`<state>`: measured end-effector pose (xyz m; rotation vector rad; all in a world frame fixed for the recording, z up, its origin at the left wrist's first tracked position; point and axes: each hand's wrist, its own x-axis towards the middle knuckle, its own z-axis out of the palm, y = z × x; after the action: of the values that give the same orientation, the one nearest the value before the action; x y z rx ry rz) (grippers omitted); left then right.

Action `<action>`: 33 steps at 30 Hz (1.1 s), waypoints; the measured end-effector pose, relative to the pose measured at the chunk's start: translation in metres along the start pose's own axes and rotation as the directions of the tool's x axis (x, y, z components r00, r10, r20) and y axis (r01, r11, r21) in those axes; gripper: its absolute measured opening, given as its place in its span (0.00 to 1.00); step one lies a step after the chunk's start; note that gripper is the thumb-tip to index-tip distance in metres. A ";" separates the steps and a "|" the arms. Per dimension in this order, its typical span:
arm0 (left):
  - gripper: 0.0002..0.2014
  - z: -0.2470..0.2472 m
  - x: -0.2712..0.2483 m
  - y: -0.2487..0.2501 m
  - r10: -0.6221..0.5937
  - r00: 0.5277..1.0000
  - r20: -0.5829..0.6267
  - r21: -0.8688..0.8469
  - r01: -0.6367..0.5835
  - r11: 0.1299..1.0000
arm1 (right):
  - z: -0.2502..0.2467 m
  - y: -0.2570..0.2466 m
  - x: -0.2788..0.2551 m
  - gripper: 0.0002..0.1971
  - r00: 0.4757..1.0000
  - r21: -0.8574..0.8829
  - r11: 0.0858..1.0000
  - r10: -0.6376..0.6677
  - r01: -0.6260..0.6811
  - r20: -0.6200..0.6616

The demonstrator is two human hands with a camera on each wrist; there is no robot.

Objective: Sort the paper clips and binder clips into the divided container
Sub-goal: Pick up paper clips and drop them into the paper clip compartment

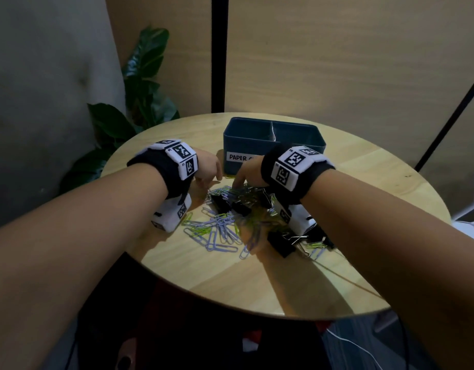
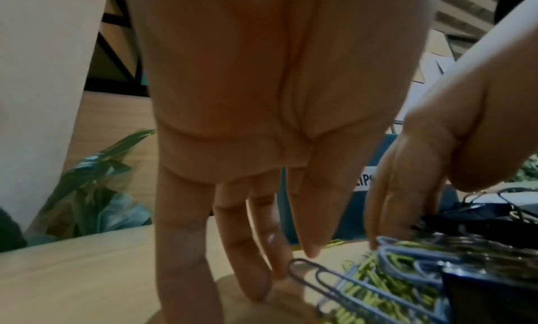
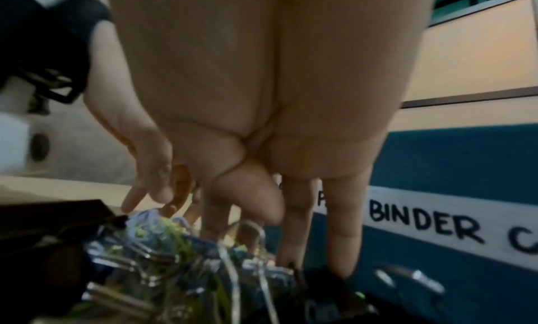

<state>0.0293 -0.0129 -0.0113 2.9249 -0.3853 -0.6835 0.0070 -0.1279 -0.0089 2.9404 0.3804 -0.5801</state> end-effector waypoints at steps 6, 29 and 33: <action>0.10 -0.002 -0.004 -0.015 -0.031 0.995 0.091 -0.175 0.047 0.983 | -0.020 0.016 -0.024 0.15 0.992 0.114 0.993 -0.018 0.033 -0.126; 0.12 0.013 0.001 -0.024 0.032 0.998 0.055 -0.392 -0.008 0.920 | -0.024 0.004 -0.033 0.27 0.992 0.131 0.991 -0.053 0.038 0.114; 0.11 0.014 0.003 -0.025 0.028 0.999 0.045 -0.378 -0.009 0.926 | -0.007 -0.012 -0.036 0.24 0.952 0.088 0.995 -0.069 0.045 0.299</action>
<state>0.0311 0.0096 -0.0293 2.5409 -0.2507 -0.7364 -0.0262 -0.1237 0.0110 2.8551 0.4158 -1.0583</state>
